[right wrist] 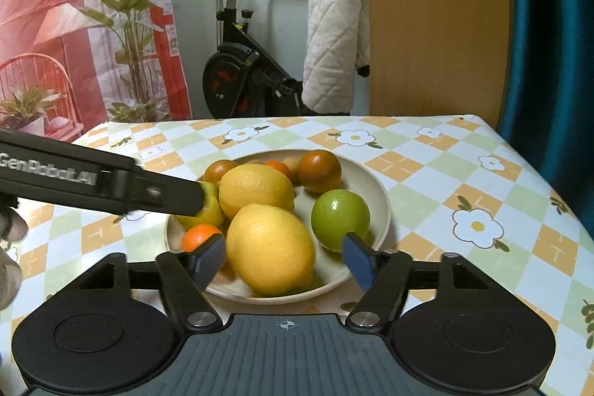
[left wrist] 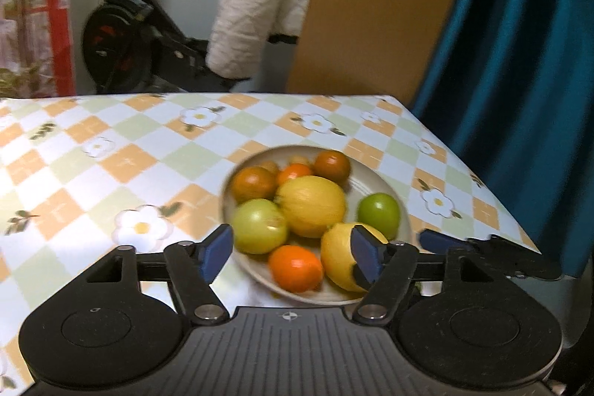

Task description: Organize fruits

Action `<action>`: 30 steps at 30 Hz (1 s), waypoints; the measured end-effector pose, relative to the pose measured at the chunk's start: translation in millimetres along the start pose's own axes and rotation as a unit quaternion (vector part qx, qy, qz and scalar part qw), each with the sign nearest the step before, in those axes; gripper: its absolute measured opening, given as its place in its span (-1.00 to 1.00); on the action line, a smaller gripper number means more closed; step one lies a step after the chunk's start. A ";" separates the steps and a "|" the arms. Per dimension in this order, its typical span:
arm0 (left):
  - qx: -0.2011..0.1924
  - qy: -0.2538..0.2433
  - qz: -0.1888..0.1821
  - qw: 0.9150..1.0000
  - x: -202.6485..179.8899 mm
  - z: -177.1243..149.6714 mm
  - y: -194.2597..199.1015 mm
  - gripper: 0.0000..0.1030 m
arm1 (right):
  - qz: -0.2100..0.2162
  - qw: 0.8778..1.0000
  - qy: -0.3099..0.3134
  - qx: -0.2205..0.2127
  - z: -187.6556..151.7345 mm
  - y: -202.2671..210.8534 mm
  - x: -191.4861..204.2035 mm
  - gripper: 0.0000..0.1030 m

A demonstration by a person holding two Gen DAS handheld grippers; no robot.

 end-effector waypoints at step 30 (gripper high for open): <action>-0.111 0.011 0.158 0.981 53.5 -6.4 159.5 0.89 | -0.005 0.999 0.026 -0.041 40.4 103.5 98.4 0.99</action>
Point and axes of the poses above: each gripper's, at about its wrist camera, not at the fingertips, and y roughly against the way its jaws point, x to its left, z to its top, the point moved 1 cm from there along -y, roughly the way its jaws point, and after that the axes turned 13 degrees about z, right-handed, at the moved point
